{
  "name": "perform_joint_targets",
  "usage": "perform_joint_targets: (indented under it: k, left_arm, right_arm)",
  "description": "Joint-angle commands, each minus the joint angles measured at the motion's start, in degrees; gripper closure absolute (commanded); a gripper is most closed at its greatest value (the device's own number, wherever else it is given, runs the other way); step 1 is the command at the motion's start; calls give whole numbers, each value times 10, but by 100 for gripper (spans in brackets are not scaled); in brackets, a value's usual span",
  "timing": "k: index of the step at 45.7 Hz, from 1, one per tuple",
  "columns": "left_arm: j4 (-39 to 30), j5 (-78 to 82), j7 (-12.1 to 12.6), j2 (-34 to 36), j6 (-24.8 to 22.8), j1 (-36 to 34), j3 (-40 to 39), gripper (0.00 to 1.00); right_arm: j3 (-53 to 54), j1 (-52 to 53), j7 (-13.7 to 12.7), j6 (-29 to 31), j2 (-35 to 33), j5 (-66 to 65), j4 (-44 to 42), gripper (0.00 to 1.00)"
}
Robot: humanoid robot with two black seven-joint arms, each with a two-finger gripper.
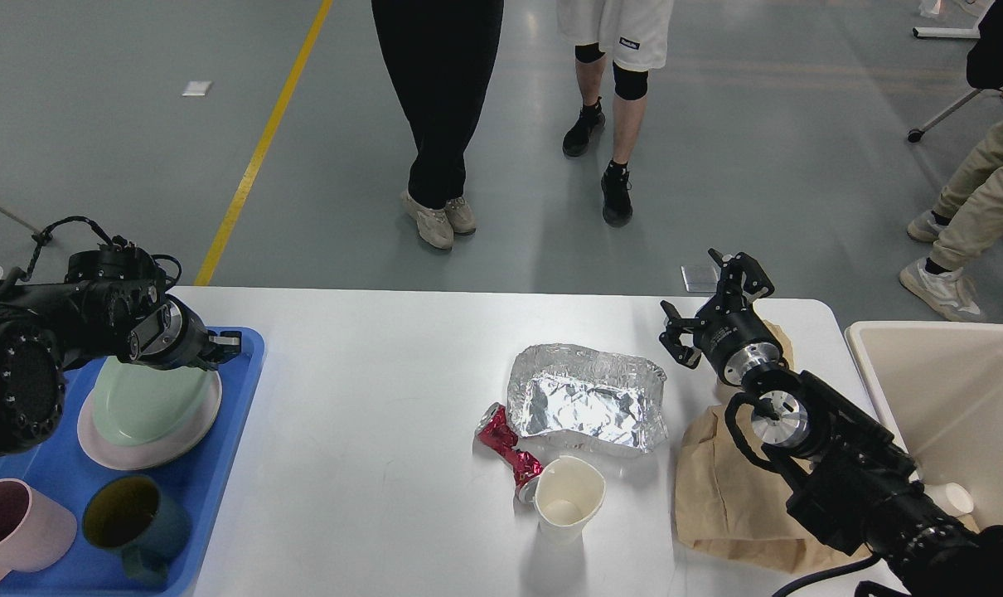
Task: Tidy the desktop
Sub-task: 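Lift the green plate and lay it on the pink plate in the tray, then release the green plate and raise the left gripper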
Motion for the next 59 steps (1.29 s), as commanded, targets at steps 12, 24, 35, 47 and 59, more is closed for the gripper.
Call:
perform_joint_targets:
  k: [12, 24, 35, 47, 59]
  left_arm:
    - [0, 2, 1, 0, -2, 19, 7, 97]
    - [0, 2, 1, 0, 0, 21, 9, 84]
    - [0, 2, 1, 0, 11, 20, 9, 63]
    - [-5, 0, -6, 4, 3, -4, 8, 26]
    - [-39, -1, -8, 0, -112, -107, -6, 3]
  right_arm:
    - [0, 0, 0, 0, 0, 0, 0, 0]
    - [0, 0, 0, 0, 0, 0, 0, 0]
    - [0, 0, 0, 0, 0, 0, 0, 0]
    - [0, 0, 0, 0, 0, 0, 0, 0]
    - [0, 0, 0, 0, 0, 0, 0, 0]
